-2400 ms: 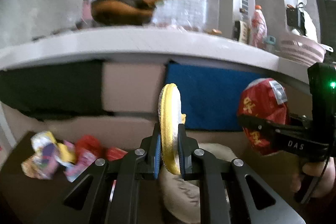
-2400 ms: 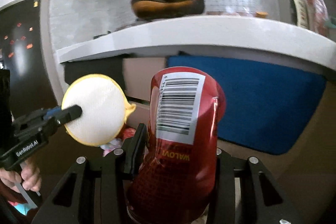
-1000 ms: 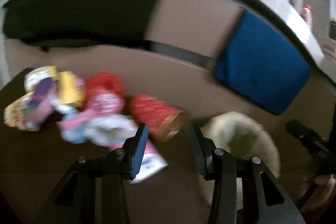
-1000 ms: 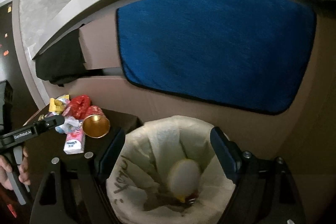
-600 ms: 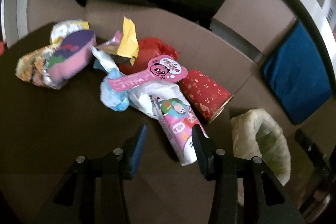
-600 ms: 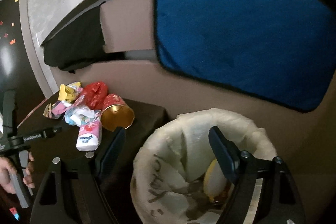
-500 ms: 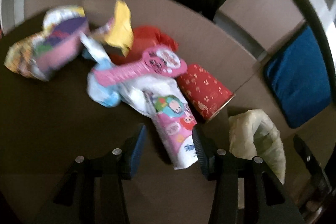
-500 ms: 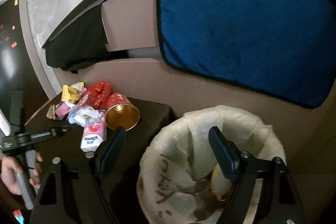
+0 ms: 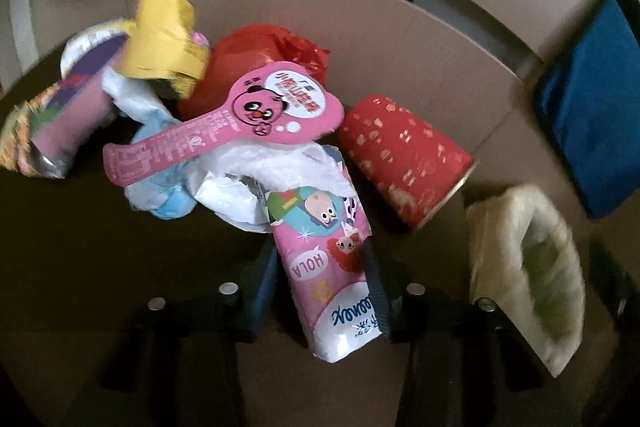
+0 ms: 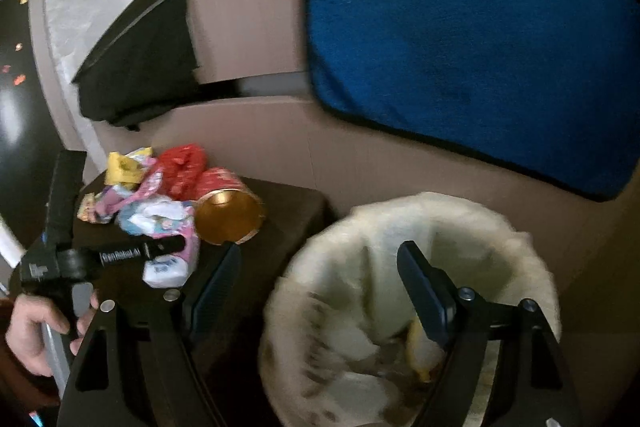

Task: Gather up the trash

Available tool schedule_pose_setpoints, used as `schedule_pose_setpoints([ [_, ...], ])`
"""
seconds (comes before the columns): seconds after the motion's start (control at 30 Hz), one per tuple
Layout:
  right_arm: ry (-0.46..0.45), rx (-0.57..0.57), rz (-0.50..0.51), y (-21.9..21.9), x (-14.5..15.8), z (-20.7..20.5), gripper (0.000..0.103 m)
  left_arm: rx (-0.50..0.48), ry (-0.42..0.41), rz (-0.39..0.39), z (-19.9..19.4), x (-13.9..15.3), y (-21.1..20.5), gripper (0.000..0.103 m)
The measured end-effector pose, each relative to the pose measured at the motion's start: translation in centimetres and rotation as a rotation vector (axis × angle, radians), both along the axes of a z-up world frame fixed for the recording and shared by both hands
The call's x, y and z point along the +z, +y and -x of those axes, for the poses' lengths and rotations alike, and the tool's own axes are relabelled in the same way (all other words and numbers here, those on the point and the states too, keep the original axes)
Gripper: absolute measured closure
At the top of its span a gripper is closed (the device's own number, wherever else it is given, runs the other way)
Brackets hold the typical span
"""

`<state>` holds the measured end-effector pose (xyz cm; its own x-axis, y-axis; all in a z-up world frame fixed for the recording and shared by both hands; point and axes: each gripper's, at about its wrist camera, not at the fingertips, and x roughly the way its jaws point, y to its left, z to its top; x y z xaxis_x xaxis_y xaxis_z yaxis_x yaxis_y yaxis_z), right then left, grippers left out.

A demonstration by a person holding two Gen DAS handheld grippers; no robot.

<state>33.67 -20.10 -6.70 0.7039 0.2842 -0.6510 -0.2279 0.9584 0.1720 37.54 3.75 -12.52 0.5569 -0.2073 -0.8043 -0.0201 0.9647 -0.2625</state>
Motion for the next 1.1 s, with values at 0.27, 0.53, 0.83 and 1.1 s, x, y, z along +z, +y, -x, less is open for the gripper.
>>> schedule_pose_setpoints([
  [0.27, 0.04, 0.173, 0.025, 7.8, -1.0, -5.0, 0.025, -0.065, 0.023, -0.037, 6.2, 1.2, 7.3, 0.065],
  [0.53, 0.105, 0.184, 0.105, 11.9, -4.3, -10.5, 0.024, -0.027, 0.03, -0.018, 10.8, 1.8, 16.1, 0.065],
  [0.83, 0.168, 0.269, -0.012, 13.1, -4.6, -4.7, 0.033, 0.014, -0.053, 0.101, 12.9, 2.3, 18.5, 0.065],
  [1.1, 0.126, 0.305, 0.013, 13.9, -3.4, 1.7, 0.027, 0.013, -0.118, 0.095, 14.4, 3.5, 17.9, 0.064],
])
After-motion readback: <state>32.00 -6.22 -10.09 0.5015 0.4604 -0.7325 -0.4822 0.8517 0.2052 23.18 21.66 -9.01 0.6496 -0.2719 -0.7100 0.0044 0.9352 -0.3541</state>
